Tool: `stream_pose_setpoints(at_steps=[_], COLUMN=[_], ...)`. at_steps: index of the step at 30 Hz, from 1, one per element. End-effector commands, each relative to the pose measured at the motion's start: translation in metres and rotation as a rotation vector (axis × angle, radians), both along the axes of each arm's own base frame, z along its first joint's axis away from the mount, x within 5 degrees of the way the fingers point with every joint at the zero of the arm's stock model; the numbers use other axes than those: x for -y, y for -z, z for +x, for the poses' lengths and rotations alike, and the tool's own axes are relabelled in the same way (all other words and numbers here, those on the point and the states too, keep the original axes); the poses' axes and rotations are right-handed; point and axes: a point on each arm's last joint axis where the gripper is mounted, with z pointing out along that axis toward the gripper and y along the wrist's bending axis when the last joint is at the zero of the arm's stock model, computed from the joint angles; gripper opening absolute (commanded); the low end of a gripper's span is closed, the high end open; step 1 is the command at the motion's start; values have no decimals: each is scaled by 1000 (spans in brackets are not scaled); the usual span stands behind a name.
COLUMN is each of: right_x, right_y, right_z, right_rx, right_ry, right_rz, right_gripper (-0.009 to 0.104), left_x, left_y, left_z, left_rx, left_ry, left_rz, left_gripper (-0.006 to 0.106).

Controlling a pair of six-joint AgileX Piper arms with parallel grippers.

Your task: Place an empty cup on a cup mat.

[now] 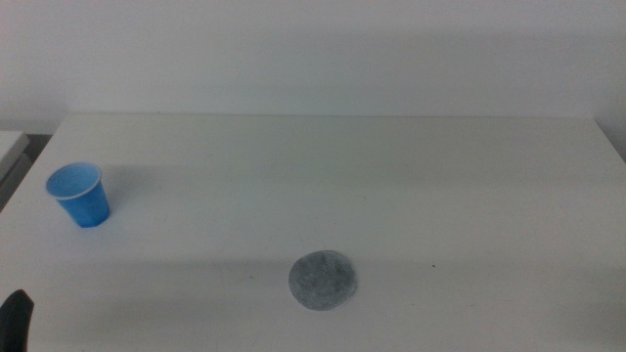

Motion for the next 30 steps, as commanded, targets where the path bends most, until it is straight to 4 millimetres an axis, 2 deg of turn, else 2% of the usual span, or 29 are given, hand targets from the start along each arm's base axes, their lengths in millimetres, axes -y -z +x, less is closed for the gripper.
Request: stream_pose_setpoints(at_steps=[1,6,10,14,19,24,27,30], right_x=[0,0,0,0,0,0,0,0], right_y=[0,0,0,0,0,0,0,0], right_z=[0,0,0,0,0,0,0,0], right_rx=[8,8,8,8,8,8,8,8], right_ry=[-2,-2,-2,-2,-2,-2,-2,-2], right_rz=[-10,-10,-10,-10,-10,-10,-10,-10], right_gripper=[93,93,93,93,93,93,93,93], left_x=[-1,-3,-6,-10,-16,-38,-56,-74], left_y=[-18,-85,-118,-144,-149,-152,-145,-128], left_z=[2,24,49,85,145,202,233,260], left_rx=[-27,-316,-536,-636,-754,-924,-1010,-1100], left_ry=[-18,-37,-44,-56,-63,-36,12,33], left_rz=[-34,-33,-21,-20,-21,-20,-46,-49], left_gripper=[94,94,94,94,94,94,94,94])
